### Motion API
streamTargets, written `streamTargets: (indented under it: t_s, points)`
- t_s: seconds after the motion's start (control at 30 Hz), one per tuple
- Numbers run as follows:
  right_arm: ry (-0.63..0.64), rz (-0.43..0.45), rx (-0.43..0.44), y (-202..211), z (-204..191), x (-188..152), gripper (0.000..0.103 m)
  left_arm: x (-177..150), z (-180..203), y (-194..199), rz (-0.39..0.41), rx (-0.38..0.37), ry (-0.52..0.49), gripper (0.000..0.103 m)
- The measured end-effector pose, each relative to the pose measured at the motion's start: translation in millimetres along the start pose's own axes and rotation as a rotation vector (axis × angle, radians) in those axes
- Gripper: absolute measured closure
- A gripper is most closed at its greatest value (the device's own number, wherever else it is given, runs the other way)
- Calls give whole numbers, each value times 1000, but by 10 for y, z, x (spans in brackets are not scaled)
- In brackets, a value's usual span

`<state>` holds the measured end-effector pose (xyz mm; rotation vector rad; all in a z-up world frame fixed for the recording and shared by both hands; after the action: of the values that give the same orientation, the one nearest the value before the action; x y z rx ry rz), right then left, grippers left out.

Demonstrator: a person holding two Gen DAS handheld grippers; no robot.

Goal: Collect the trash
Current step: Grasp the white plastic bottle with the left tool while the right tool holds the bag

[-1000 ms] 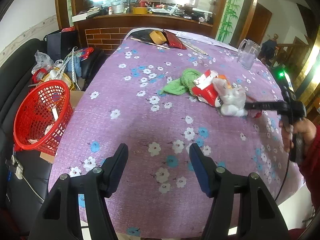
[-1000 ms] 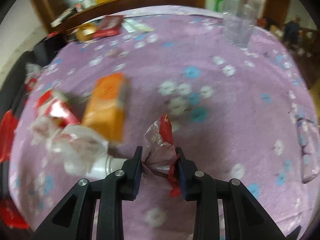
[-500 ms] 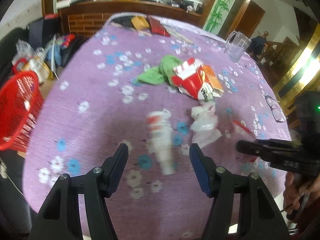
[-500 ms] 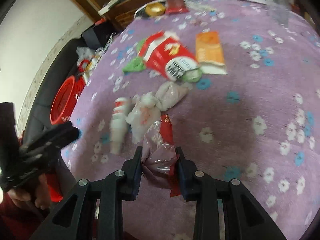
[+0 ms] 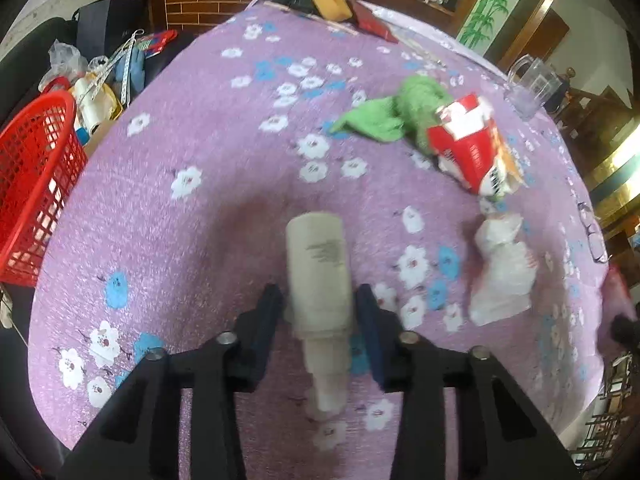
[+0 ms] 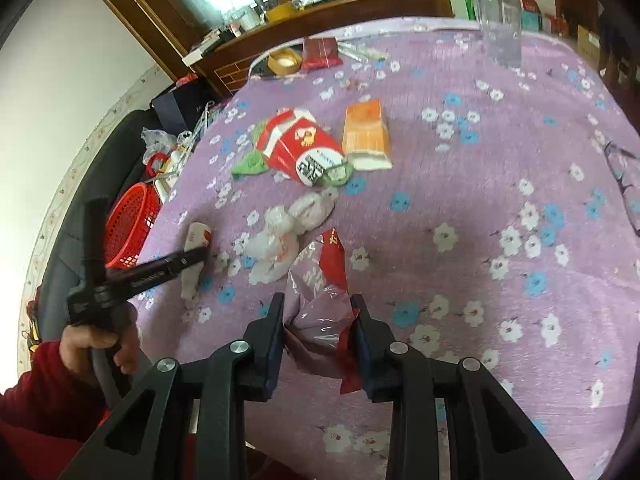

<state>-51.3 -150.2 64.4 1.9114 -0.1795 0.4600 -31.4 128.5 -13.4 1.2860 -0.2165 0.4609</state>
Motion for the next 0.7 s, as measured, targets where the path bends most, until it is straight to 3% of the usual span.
streamTargets:
  t_s: [0.23,0.5,0.7]
  points:
    - [15,21,4,37,-68,38,69,-34,35,98,59,12,-16,74]
    - [80,66,-37,-10,-358,93,69,-46,276,572,206,-6,-86,74]
    - [112,50,-35,-138,-565,83,69,-95,417,775,255,4,-157,74]
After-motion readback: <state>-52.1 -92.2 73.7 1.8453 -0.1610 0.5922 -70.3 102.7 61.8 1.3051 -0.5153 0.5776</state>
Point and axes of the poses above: each gripper's, at about its wrist camera, not at the fingertips, and y roughly against the way its jaws point, z to its right, x to its top, the point moved 3 cm from there along -y, roughly the way its jaws point, and after that the axes turned 6 degrees about -x, right-handed, at the moved point
